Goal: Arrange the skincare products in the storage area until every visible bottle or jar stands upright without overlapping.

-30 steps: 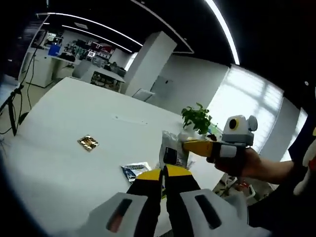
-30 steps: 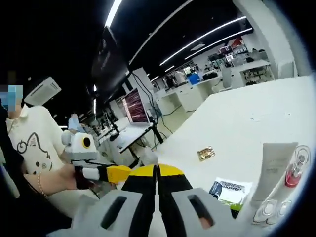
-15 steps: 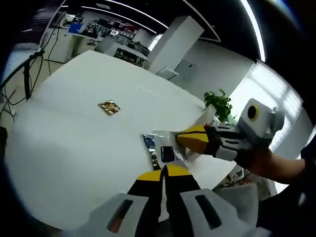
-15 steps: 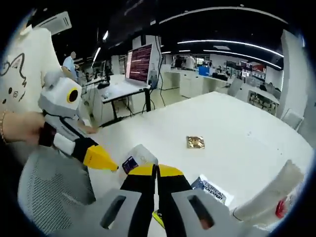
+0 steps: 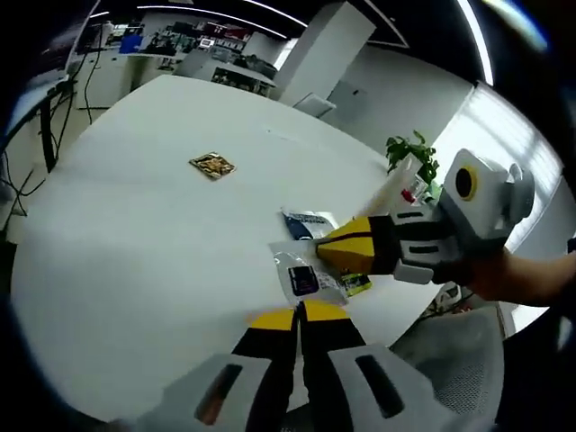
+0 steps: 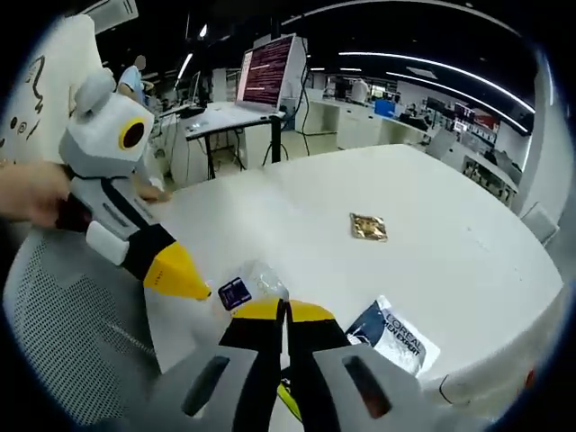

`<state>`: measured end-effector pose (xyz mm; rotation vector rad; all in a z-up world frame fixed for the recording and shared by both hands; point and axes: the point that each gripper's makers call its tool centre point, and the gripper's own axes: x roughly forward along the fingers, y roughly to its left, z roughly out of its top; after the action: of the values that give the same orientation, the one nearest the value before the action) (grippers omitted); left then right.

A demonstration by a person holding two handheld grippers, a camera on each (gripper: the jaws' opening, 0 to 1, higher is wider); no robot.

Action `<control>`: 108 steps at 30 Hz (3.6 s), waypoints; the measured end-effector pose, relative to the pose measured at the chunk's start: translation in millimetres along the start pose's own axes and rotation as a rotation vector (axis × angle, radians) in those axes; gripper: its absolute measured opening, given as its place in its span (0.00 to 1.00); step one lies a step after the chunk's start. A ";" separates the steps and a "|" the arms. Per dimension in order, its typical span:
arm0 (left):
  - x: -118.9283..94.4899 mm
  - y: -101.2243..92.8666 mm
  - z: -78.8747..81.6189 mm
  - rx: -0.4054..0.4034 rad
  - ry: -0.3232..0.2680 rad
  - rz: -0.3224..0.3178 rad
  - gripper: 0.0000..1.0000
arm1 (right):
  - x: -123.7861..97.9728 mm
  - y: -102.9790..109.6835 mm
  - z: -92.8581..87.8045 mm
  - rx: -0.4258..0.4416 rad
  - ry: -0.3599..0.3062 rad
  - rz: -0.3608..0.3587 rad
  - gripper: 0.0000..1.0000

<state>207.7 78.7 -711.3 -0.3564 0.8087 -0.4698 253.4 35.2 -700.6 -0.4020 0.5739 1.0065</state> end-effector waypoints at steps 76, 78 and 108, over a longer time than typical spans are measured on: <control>70.8 17.4 -4.7 0.641 0.174 0.114 0.24 | 49.3 -7.8 -38.8 -0.108 0.031 -0.054 0.06; 70.7 17.7 -6.2 0.652 0.177 0.111 0.24 | 44.0 -13.3 -36.6 -0.093 0.008 -0.072 0.09; 37.5 -2.0 14.4 0.504 0.053 0.080 0.40 | -26.8 3.6 -18.9 -0.050 -0.136 -0.056 0.41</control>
<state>240.5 59.1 -723.7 0.1552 0.7235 -0.5906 234.4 8.3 -699.0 -0.3879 0.4136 0.9876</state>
